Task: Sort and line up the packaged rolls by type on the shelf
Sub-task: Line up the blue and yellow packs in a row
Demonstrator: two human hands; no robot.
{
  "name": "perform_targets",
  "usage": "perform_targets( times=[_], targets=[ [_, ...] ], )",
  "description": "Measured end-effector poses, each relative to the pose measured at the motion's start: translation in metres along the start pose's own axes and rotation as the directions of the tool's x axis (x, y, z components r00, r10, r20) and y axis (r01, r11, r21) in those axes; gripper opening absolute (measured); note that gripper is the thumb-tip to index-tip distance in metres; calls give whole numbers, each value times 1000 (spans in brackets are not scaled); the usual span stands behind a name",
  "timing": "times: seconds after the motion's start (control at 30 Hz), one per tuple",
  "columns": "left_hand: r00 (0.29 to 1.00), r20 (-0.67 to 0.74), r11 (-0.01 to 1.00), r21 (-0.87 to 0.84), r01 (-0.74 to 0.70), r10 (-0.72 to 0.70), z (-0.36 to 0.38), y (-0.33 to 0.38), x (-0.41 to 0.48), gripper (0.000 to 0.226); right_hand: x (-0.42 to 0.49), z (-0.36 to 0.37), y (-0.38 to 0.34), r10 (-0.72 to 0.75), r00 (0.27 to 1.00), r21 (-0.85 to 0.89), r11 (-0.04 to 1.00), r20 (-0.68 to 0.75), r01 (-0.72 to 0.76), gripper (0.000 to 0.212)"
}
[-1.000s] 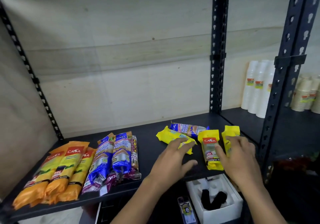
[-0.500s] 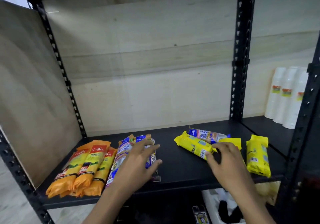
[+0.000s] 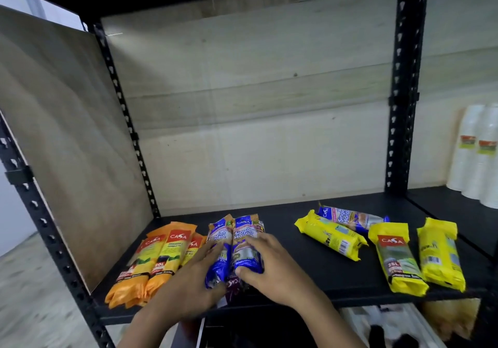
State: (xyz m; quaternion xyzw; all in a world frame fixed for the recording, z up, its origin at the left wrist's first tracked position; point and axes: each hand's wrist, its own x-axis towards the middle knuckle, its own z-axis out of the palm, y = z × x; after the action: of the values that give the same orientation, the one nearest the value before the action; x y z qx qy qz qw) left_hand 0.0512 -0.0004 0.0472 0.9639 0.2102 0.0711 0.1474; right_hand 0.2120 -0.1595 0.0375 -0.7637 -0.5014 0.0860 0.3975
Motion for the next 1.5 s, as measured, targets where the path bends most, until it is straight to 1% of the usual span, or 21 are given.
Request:
perform_targets(
  times=[0.13,0.27,0.33,0.4,0.5,0.57,0.67,0.77,0.9,1.03,1.2,1.33,1.5],
  targets=[
    [1000,25,1000,-7,13,-13,0,-3,5,78,2,6,0,-6,999,2,1000,38,6,69],
    [999,41,999,-33,7,-6,-5,-3,9,75,5,6,5,0,1000,7,1000,5,0,59],
    [999,35,1000,-13,15,-15,-6,-1,10,73,7,5,6,-2,1000,0,1000,-30,2,53],
    [999,-31,1000,21,13,-12,-5,2,11,68,7,4,8,-11,998,14,1000,-59,12,48],
    [985,-172,999,49,-3,12,1,13,11,63,4,1,15,-24,996,51,998,-89,29,44],
    [972,-232,999,32,-35,42,6,25,11,61,-1,-5,20,-27,992,82,996,-125,38,42],
    [957,-271,993,-27,-117,105,15,40,15,60,-10,-19,28,-22,981,74,997,-193,37,42],
    [954,-270,987,-57,-153,133,24,58,24,57,-23,-37,39,-9,974,44,999,-226,19,43],
    [944,-278,980,-31,-195,178,37,86,35,55,-40,-58,53,33,967,27,999,-251,-27,44],
    [956,-218,979,2,-202,197,53,105,44,58,-54,-69,72,65,964,10,998,-258,-65,43],
    [967,-172,979,119,-168,187,71,114,50,59,-64,-69,88,103,966,26,995,-238,-99,43],
    [963,-171,973,140,-183,206,79,110,51,61,-63,-63,96,102,969,65,994,-225,-90,45],
    [967,-149,967,181,-180,208,84,101,50,62,-60,-55,102,86,979,60,995,-187,-76,43]
  ],
)
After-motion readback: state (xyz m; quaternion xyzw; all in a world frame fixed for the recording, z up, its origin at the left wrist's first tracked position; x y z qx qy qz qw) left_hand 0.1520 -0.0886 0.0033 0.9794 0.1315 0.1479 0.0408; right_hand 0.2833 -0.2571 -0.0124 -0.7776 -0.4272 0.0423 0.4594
